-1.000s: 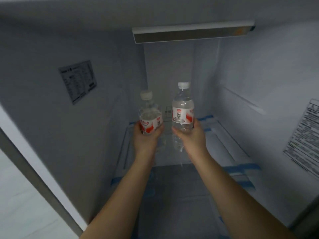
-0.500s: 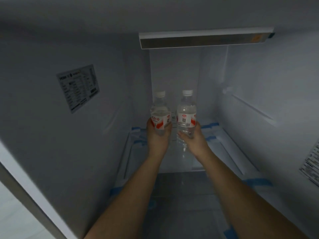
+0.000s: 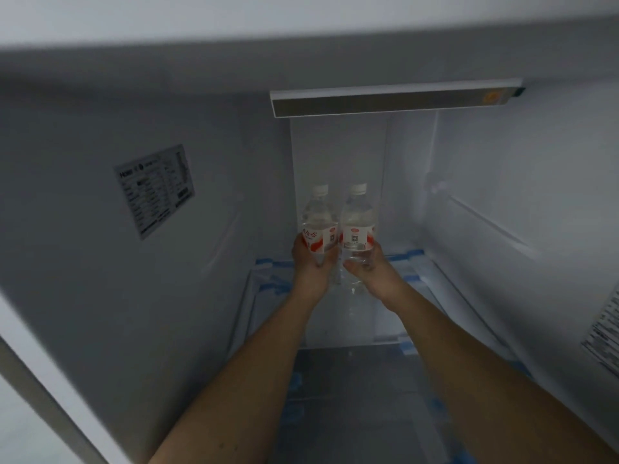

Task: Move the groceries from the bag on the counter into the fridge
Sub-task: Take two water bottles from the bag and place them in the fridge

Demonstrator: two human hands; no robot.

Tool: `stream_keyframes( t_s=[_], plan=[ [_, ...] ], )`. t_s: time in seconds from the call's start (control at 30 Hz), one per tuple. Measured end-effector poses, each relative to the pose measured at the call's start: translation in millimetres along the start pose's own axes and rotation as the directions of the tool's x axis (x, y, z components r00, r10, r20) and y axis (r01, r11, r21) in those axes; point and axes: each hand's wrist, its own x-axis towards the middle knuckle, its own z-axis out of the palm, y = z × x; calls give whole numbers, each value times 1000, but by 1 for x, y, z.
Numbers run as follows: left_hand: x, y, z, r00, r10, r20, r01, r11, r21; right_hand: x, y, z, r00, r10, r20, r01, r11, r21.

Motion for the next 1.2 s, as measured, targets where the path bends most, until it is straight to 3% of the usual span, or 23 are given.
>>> stream_keyframes(
  t_s=[0.4, 0.6, 0.67, 0.77, 0.93, 1.13, 1.2],
  plan=[
    [-34, -2, -10, 984, -174, 39, 169, 981, 97, -21, -7, -6, 978, 163, 130, -153, 984, -88],
    [-49, 10, -18, 974, -226, 6, 225, 972, 65, -34, -2, -3, 955, 285, -79, -291, 953, -81],
    [-56, 9, -21, 973, -228, 26, 220, 960, 173, -41, -8, -2, 949, 291, -122, -303, 949, -88],
    [-66, 14, -26, 950, -302, 77, 233, 852, 468, -51, -14, -2, 949, 287, -130, -306, 939, -158],
    [-106, 39, -41, 923, -309, 230, 73, 726, 683, -83, -27, 7, 953, 274, -129, -300, 906, -299],
    [-145, 36, -68, 897, -195, 397, -183, 655, 733, -143, -32, 32, 981, 160, -113, -196, 801, -566],
    [-155, 41, -73, 880, -195, 434, -206, 665, 718, -164, -31, 39, 990, 78, -115, -136, 702, -699]
  ],
)
